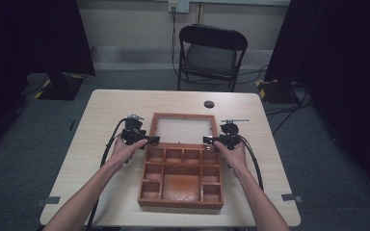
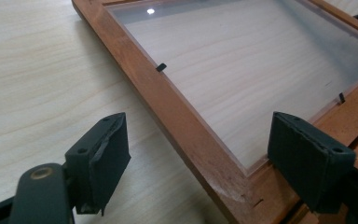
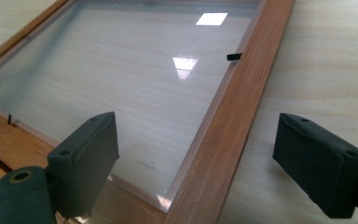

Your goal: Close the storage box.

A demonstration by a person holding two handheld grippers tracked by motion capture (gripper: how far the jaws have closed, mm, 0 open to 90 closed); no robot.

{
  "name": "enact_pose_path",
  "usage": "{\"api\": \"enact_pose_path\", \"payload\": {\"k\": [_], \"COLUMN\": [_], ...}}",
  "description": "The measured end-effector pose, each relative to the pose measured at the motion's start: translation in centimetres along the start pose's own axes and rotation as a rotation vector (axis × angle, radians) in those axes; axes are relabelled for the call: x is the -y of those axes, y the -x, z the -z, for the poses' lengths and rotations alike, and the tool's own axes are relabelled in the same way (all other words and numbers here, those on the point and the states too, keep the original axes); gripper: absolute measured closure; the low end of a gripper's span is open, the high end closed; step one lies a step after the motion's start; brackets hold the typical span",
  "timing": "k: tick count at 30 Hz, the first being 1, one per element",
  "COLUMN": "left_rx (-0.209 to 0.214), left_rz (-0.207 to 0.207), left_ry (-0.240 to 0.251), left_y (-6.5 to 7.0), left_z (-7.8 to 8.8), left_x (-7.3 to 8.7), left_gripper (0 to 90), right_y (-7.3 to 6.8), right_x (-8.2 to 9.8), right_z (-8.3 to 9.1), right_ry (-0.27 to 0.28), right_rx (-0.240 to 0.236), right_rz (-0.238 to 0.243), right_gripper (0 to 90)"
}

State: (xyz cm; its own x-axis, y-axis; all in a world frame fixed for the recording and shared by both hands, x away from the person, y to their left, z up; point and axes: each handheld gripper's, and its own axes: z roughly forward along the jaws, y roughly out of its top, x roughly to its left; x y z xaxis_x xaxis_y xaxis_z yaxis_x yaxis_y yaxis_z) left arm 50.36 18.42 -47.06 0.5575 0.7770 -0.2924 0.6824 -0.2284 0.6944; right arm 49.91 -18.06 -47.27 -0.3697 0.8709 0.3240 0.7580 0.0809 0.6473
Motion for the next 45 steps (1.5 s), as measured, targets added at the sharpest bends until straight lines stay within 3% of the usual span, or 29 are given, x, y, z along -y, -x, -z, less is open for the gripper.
{"api": "enact_pose_path", "payload": {"k": [2, 3, 4, 9, 15, 26, 34, 42, 45], "left_rx": [0.003, 0.011, 0.016, 0.033, 0.081, 0.09, 0.134, 0.109, 0.107], "left_rz": [0.013, 0.022, 0.02, 0.039, 0.038, 0.051, 0.084, 0.015, 0.024], "left_ry": [0.004, 0.01, 0.007, 0.008, 0.014, 0.002, 0.009, 0.023, 0.028], "left_y": [0.0, 0.0, 0.0, 0.1, -0.4, -0.5, -0.6, -0.1, -0.1], "left_z": [-0.2, -0.3, -0.3, -0.6, -0.9, -1.0, -1.1, -0.7, -0.6], "left_x": [0.1, 0.1, 0.1, 0.2, 0.2, 0.2, 0.2, -0.2, -0.2], "left_gripper": [19.3, 18.9, 18.9, 19.0, 19.6, 19.2, 21.1, 22.9, 24.9], "right_y": [0.2, 0.2, 0.0, -0.5, 0.2, -0.3, -0.7, -1.4, -1.5], "right_x": [0.1, 0.2, 0.2, 0.2, 0.3, 0.3, 0.3, -0.1, -0.2], "right_z": [-0.3, -0.5, -0.6, -1.1, -1.6, -1.2, -0.8, -0.4, -0.3], "right_ry": [-0.013, -0.019, -0.019, -0.014, -0.037, -0.013, 0.014, 0.024, 0.03], "right_rx": [-0.037, -0.056, -0.076, -0.081, -0.156, -0.131, -0.101, -0.061, -0.054], "right_rz": [-0.066, -0.077, -0.076, -0.058, -0.115, -0.073, -0.032, 0.019, 0.033], "right_gripper": [13.4, 13.3, 13.3, 10.7, 11.8, 12.3, 12.3, 12.4, 12.4]}}
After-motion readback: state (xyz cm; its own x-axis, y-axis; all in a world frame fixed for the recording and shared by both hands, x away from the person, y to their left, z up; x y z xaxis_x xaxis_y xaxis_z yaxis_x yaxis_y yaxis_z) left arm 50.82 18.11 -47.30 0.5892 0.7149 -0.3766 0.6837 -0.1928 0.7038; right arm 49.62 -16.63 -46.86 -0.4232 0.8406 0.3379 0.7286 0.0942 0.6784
